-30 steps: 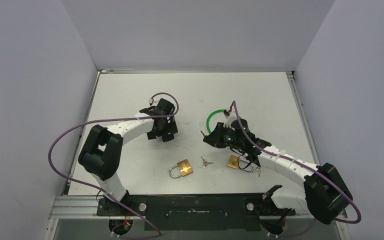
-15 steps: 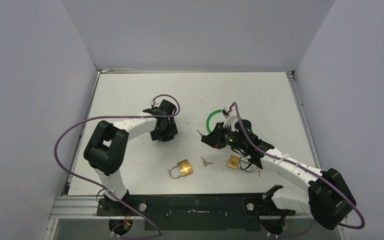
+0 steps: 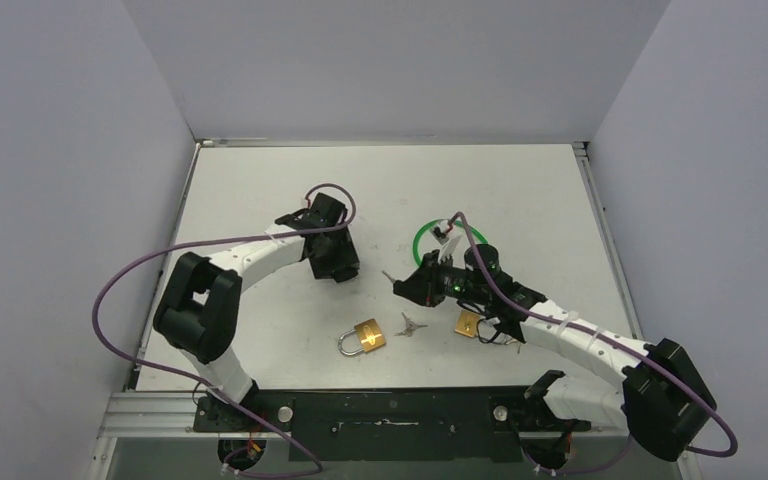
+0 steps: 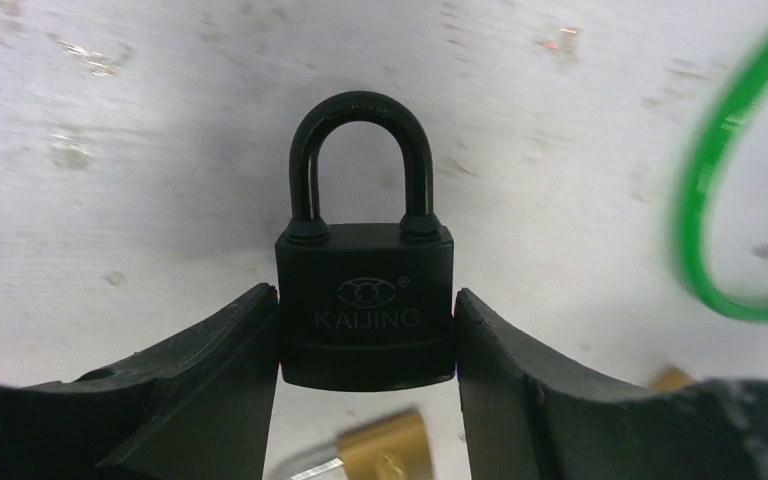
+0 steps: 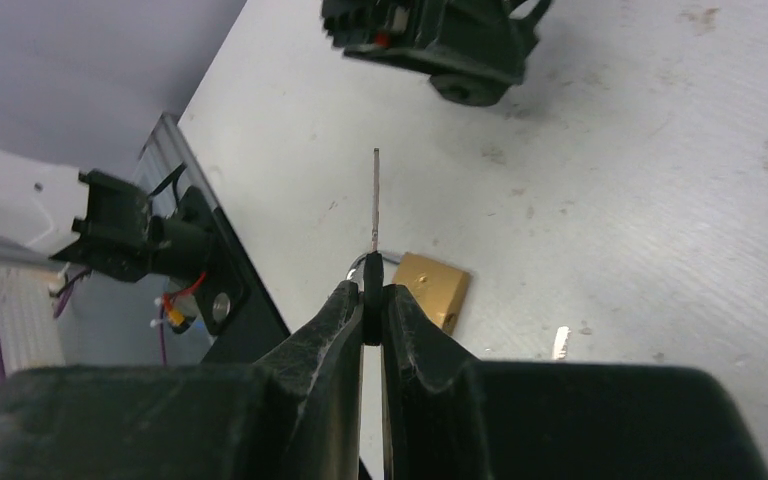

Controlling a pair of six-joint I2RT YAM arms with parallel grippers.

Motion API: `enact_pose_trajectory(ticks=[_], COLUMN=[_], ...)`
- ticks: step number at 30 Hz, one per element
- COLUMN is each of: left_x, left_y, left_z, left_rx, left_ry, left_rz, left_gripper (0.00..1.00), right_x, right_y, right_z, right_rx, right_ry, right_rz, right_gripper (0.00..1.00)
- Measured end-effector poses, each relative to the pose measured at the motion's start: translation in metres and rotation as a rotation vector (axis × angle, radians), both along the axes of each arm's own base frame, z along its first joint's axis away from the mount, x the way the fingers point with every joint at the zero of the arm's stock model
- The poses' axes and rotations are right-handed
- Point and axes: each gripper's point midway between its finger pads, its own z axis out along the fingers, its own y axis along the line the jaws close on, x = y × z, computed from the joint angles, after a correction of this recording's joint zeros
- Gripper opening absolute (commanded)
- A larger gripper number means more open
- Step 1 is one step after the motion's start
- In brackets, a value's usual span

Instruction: Unlock with the key

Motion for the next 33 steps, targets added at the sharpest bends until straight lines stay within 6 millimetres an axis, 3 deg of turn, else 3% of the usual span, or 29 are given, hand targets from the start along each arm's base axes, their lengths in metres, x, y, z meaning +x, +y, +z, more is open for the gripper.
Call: enact_pose_trajectory(ticks=[6,8,11,17,24,33], left_x=[0.007,0.009,0.006,-0.004,-0.015,-0.014], left_y=[-0.033,-0.04,-0.048,-0.05,-0.039,-0.029], left_z=[0.074,0.1,0.117,0.108,0.105,0.102], left_rx=[-0.312,-0.409,-0.496,-0.534,-0.544,-0.544], left_ry=[-0.093,-0.138,-0.153,-0.094,-0.08,-0.077], left_rz=[0.017,0.025,0.036,0.086,0.174,0.238], left_gripper=[0.05,0.05,0.05,0.04,0.04,0.04], right_x=[-0.038,-0.032,-0.022,-0.007,0.014,0.014], right_y=[0.031,0.032,0.031,0.031,0.043,0.053], right_z=[0.01,0.011,0.006,-0.007,-0.002,-0.015], right_rx=[-0.024,-0.035,-0.055,-0.088,-0.079,-0.083], right_ry=[-0.047,-0.052,-0.04,-0.001,0.02,0.064], right_rz=[0.152,0.128,0.074,-0.018,-0.081,-0.075], right_gripper=[0.0,0.0,0.0,0.0,0.0,0.0])
